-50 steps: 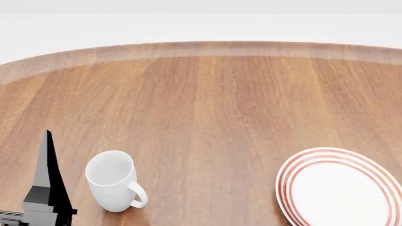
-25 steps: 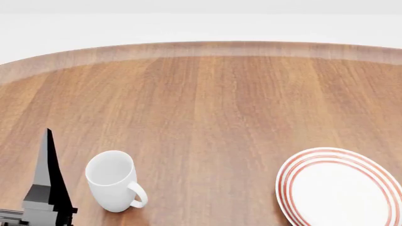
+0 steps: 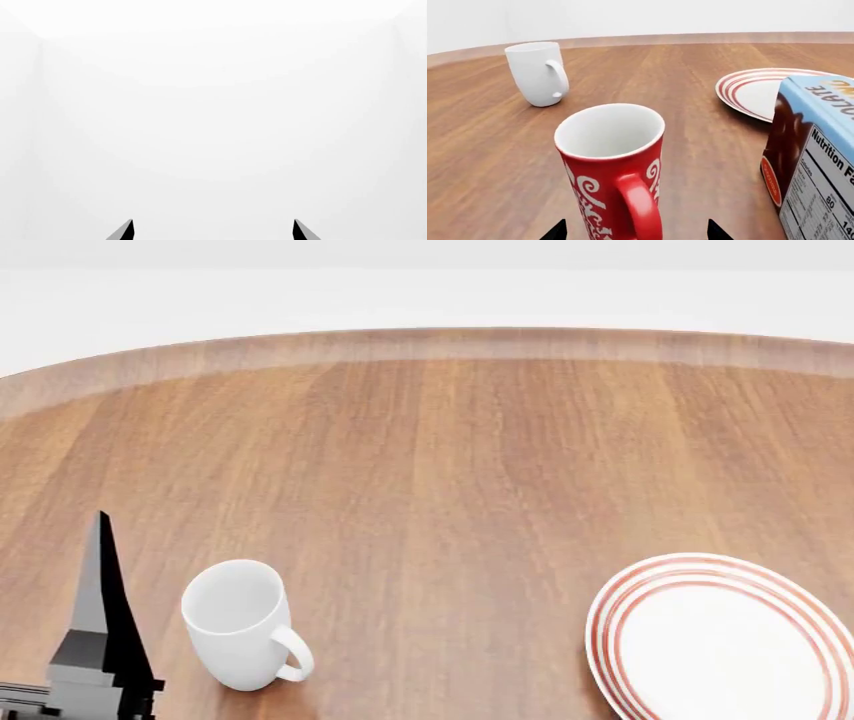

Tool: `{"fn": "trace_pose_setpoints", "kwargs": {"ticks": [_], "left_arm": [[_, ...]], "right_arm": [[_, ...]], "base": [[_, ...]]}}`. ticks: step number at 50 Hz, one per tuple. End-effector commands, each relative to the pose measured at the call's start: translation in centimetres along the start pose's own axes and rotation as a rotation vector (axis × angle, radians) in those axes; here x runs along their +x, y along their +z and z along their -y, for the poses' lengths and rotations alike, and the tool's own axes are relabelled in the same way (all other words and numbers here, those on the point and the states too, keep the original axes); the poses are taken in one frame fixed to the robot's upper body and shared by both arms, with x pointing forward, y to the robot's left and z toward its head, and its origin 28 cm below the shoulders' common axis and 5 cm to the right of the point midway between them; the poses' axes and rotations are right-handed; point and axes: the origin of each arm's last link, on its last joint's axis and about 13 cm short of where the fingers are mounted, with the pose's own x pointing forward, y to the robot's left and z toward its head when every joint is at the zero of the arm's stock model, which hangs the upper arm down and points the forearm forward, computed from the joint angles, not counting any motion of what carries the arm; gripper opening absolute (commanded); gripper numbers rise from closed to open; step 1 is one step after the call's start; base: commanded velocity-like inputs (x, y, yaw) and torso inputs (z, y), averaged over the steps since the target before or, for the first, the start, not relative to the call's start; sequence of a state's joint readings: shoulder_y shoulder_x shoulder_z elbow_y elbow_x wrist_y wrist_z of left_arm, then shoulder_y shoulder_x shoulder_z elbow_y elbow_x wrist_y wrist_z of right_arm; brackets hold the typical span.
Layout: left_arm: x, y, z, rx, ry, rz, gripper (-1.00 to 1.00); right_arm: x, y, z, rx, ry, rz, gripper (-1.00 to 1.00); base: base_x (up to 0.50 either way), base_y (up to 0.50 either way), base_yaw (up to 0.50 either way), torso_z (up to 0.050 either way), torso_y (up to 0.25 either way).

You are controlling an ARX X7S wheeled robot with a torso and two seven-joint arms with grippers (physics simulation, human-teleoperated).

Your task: Pick up the red mug and put it on the plate

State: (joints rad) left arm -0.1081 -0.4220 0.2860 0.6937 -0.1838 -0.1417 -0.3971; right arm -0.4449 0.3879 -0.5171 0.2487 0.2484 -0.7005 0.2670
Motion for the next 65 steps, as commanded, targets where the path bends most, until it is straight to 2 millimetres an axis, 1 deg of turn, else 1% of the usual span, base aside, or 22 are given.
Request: {"fn": "trace_pose_setpoints", "kwargs": {"ticks": [1,4,5,20,28,32,33,35,36,38,39,41,42,48,50,55,65], "left_arm": [[0.0,0.0,0.0,0.001,0.000,0.001,1.00],[0.0,0.0,0.0,0.000,0.000,0.002,1.00],[0.0,0.0,0.0,0.001,0.002,0.001,1.00],[0.2,0.1,-0.1,0.000,0.000,0.004,1.00],[0.3,0.1,-0.1,0.001,0.002,0.002,1.00],[0.4,0.0,-0.1,0.001,0.002,0.001,1.00],[0.4,0.0,-0.1,0.001,0.002,0.001,1.00],[0.4,0.0,-0.1,0.000,0.002,0.002,1.00],[0.4,0.0,-0.1,-0.001,0.001,0.002,1.00],[0.5,0.0,-0.1,0.000,0.001,0.002,1.00],[0.6,0.1,-0.1,-0.003,0.002,0.003,1.00],[0.6,0.1,-0.1,-0.003,0.001,0.003,1.00],[0.6,0.1,0.0,-0.005,0.000,0.005,1.00],[0.7,0.3,0.0,-0.008,0.002,0.008,1.00],[0.7,0.3,0.0,-0.008,0.002,0.009,1.00],[0.6,0.5,0.1,-0.011,0.000,0.011,1.00],[0.6,0.6,0.1,-0.010,-0.001,0.013,1.00]], "right_arm": [[0.1,0.0,0.1,-0.002,-0.004,-0.001,1.00],[0.0,0.1,0.1,-0.003,-0.003,-0.002,1.00],[0.0,0.1,0.1,-0.007,-0.010,-0.005,-1.00],[-0.2,0.1,0.3,-0.011,-0.009,-0.005,-1.00],[-0.3,-0.2,0.6,-0.012,-0.024,-0.011,-1.00],[-0.5,0.2,0.7,-0.009,-0.038,-0.001,-1.00],[-0.5,0.5,0.6,-0.007,-0.041,0.005,-1.00],[-0.9,2.0,0.4,0.000,-0.040,0.047,-1.00],[-1.0,3.3,0.4,0.009,-0.049,0.078,-1.00],[-1.3,4.6,0.3,0.007,-0.052,0.106,-1.00],[-1.4,5.9,0.3,0.004,-0.056,0.136,-1.00],[-1.6,7.3,0.2,-0.003,-0.066,0.163,-1.00],[-1.9,8.5,0.0,-0.006,-0.059,0.191,-1.00],[-1.9,11.5,-0.2,-0.026,-0.070,0.233,-1.00],[-1.7,11.8,-0.2,-0.034,-0.070,0.237,-1.00],[-1.4,13.7,-0.3,-0.042,-0.084,0.247,-1.00],[-0.3,16.4,0.1,-0.043,-0.144,0.214,-1.00]], "base": [[0.00,0.00,0.00,0.000,0.000],[0.00,0.00,0.00,0.000,0.000],[0.00,0.00,0.00,0.000,0.000],[0.00,0.00,0.00,0.000,0.000],[0.00,0.00,0.00,0.000,0.000],[0.00,0.00,0.00,0.000,0.000],[0.00,0.00,0.00,0.000,0.000],[0.00,0.00,0.00,0.000,0.000],[0.00,0.00,0.00,0.000,0.000],[0.00,0.00,0.00,0.000,0.000],[0.00,0.00,0.00,0.000,0.000],[0.00,0.00,0.00,0.000,0.000],[0.00,0.00,0.00,0.000,0.000],[0.00,0.00,0.00,0.000,0.000],[0.00,0.00,0.00,0.000,0.000],[0.00,0.00,0.00,0.000,0.002],[0.00,0.00,0.00,0.000,0.000]]}}
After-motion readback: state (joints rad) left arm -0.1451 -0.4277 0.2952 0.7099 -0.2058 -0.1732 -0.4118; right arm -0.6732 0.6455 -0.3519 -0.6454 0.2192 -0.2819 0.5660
